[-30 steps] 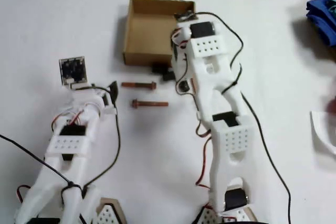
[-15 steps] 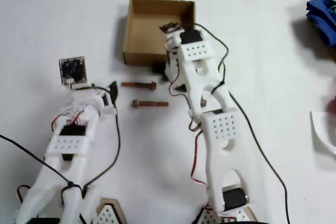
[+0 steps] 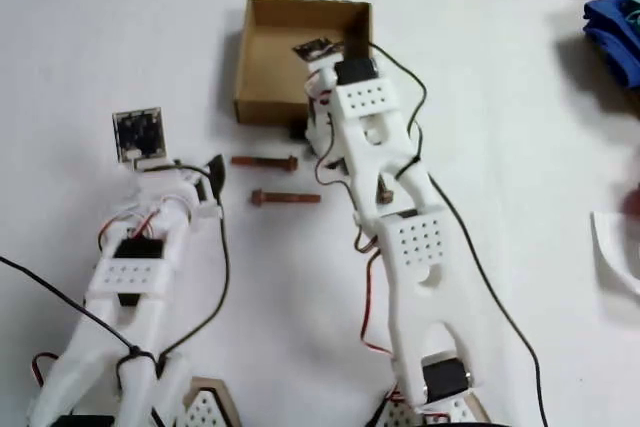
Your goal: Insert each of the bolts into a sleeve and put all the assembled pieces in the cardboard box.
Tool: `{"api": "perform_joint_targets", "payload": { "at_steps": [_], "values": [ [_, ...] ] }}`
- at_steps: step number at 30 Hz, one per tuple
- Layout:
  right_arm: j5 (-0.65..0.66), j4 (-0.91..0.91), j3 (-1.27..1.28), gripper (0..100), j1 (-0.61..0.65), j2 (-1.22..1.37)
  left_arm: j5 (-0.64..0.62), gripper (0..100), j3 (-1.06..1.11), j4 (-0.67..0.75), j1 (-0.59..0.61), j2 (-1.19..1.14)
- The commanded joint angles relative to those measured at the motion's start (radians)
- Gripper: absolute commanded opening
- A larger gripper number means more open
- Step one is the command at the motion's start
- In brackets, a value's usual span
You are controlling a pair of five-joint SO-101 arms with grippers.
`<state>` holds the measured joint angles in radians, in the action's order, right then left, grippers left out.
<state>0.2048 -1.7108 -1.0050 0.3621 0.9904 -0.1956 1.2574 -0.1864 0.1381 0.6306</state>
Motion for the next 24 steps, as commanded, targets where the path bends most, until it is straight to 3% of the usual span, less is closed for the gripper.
{"api": "perform_joint_targets", "payload": {
  "at_steps": [1, 5, 24],
  "values": [
    [0.008, 0.002, -0.038, 22.6, 0.025, -0.012, -0.002, 24, -0.008, 0.017, 0.002, 0.032],
    [0.008, 0.007, -0.038, 18.0, 0.027, -0.012, -0.002, 24, -0.008, 0.015, 0.002, 0.032],
    [0.008, 0.068, -0.04, 17.6, -0.036, 0.127, -0.002, 24, -0.008, 0.014, 0.002, 0.032]
  ]
}}
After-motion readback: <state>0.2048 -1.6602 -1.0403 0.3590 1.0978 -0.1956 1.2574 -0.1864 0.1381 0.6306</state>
